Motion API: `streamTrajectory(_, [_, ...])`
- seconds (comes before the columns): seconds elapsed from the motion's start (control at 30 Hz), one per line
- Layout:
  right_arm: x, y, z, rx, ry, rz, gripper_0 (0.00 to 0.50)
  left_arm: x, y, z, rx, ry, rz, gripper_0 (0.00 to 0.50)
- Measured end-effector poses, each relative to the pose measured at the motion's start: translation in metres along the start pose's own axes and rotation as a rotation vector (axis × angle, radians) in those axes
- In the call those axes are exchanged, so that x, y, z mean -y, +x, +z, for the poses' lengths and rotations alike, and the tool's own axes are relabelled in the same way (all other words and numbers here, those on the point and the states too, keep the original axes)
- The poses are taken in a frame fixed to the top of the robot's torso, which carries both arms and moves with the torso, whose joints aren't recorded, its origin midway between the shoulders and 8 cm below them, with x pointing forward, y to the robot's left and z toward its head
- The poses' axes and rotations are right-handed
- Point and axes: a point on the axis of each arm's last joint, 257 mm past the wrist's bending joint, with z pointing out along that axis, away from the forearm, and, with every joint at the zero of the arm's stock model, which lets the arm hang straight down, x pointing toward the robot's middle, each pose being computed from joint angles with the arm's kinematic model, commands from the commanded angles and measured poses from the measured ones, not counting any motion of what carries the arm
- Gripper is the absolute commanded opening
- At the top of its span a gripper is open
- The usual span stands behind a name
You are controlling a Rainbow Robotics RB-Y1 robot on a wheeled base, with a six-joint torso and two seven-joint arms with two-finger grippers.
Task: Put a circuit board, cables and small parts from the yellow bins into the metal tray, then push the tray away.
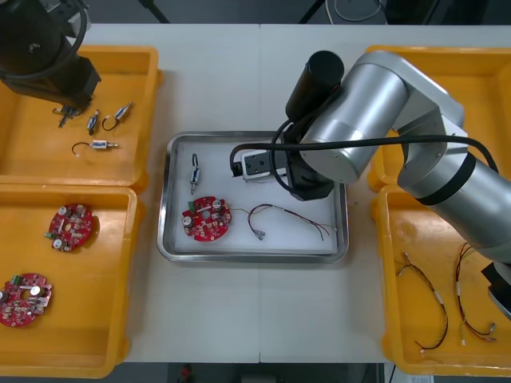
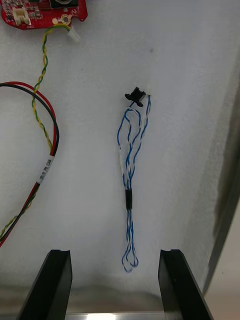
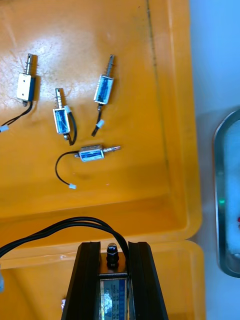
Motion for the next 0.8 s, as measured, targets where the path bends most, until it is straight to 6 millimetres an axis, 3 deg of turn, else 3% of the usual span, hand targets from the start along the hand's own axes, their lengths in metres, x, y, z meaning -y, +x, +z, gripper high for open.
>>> streamTrajectory(0.13, [0.006, 0.011, -0.028, -0.021, 0.006, 0.053, 0.500, 0.022, -0.005, -0.007, 0.032, 0.026, -0.067, 0.000])
streamTrajectory(0.27, [0.004, 0.039, -0.050, -0.082, -0.028, 0.133, 0.500, 0.047, -0.007, -0.012, 0.054, 0.066, -0.119, 0.000])
streamTrajectory(0.4, [0.023, 0.051, -0.068, -0.059, 0.014, 0.272, 0.500, 0.070, -0.006, -0.014, 0.065, 0.089, -0.100, 0.000])
streamTrajectory(0.53, [0.044, 0.063, -0.084, -0.028, 0.070, 0.512, 0.500, 0.093, 0.004, -0.005, 0.045, 0.086, -0.056, 0.000])
streamTrajectory(0.8, [0.068, 0.098, -0.102, -0.032, 0.154, 0.750, 0.500, 0.139, 0.021, 0.019, -0.004, 0.105, -0.168, 0.000])
